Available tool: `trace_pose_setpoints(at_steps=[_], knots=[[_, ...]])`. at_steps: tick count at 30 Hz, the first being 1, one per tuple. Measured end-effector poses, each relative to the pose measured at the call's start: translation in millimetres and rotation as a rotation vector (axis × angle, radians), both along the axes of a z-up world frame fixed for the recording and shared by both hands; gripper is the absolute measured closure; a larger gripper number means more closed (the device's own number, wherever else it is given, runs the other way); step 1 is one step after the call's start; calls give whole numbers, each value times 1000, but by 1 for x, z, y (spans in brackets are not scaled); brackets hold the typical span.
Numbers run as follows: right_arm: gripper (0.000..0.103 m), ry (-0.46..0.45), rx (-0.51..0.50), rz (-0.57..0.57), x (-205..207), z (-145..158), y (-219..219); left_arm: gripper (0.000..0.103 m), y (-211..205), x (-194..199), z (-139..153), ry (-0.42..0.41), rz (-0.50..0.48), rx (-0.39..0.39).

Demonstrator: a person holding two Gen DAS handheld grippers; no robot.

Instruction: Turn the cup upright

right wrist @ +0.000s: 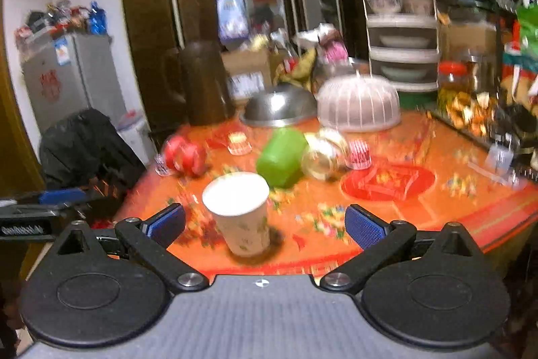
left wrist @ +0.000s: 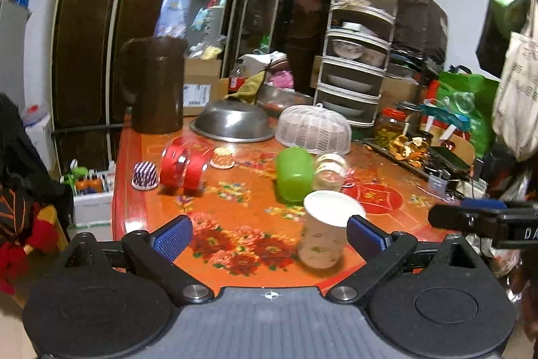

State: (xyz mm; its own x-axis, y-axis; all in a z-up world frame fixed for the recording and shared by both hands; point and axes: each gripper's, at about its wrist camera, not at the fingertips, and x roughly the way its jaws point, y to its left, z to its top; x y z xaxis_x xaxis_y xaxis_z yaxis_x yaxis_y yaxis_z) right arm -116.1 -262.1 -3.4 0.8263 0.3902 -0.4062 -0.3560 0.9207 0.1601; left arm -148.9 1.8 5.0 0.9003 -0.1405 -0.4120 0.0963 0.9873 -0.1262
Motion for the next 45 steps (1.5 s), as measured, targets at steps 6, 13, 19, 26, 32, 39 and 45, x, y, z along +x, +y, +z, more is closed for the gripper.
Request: trace_pose_setpoints(at_steps=[6, 13, 19, 26, 32, 39, 45], knots=[[1, -17, -42, 2, 3, 11, 1, 3, -21, 6, 10, 58, 6, 67], [1, 9, -36, 13, 14, 7, -1, 3, -27, 20, 2, 111, 1, 82], [1, 7, -22, 19, 12, 7, -2, 3, -27, 18, 6, 106, 9, 85], [1, 18, -21, 20, 14, 3, -2, 3, -30, 20, 5, 116, 3, 91], [1, 15, -24, 27, 13, 4, 0, 3, -32, 21, 4, 122, -1, 94], [1, 11, -18, 30, 13, 4, -2, 3, -31, 22, 3, 124, 0, 92], [1, 12, -21, 30, 14, 3, -1, 3, -32, 23, 1, 130, 0, 91]])
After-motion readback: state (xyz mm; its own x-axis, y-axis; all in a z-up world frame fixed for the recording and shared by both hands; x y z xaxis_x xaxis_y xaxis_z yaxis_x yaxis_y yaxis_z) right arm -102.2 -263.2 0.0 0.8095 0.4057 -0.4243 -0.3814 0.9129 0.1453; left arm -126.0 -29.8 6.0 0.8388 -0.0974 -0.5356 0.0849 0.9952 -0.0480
